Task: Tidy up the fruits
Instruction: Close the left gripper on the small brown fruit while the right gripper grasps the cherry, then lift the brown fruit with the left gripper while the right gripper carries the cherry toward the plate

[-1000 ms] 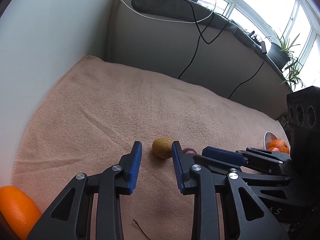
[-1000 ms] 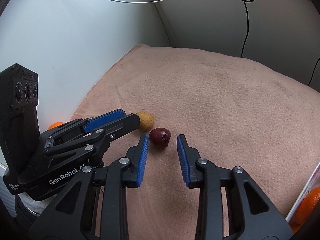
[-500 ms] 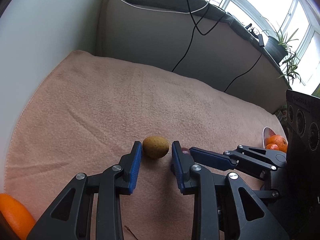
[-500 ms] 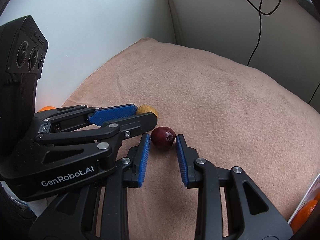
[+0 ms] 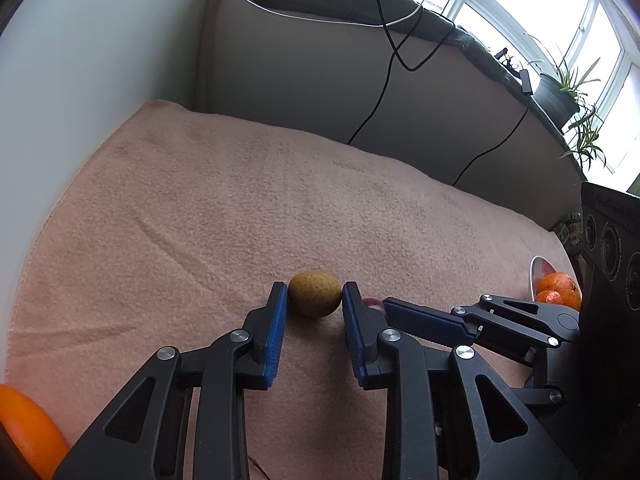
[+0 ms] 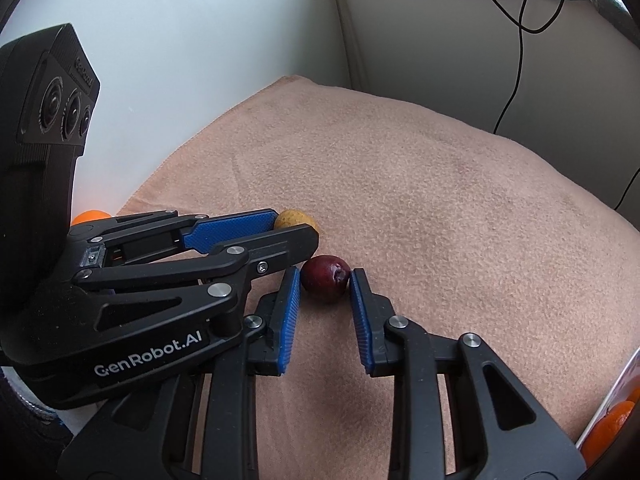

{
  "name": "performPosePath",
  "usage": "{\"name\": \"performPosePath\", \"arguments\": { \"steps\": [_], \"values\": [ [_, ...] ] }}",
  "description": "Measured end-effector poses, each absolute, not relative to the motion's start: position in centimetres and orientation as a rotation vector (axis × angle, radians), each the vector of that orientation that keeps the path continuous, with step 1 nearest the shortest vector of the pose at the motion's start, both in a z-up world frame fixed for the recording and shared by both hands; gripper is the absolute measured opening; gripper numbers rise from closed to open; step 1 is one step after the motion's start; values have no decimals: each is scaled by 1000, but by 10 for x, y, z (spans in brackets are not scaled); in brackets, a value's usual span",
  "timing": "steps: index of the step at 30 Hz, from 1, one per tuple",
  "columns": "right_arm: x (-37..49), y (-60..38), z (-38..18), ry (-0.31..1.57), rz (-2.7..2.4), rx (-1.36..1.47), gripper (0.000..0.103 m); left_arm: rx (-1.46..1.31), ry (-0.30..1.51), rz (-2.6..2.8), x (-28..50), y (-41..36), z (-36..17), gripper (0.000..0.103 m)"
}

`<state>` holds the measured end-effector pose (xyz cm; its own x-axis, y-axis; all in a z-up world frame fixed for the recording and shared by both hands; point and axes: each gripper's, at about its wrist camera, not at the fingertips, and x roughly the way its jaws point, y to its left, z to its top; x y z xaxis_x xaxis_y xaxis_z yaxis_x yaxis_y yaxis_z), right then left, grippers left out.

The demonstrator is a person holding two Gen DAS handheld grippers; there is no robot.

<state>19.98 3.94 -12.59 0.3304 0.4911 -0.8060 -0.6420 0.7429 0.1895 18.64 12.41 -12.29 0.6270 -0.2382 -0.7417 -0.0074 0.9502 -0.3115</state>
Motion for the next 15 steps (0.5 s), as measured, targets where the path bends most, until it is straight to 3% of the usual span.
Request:
{"name": "performPosePath", "arguments": {
  "steps": [15],
  "values": [
    [179, 5, -104, 961, 732, -143, 26, -296, 824, -131, 163, 125, -98, 26]
  ]
}}
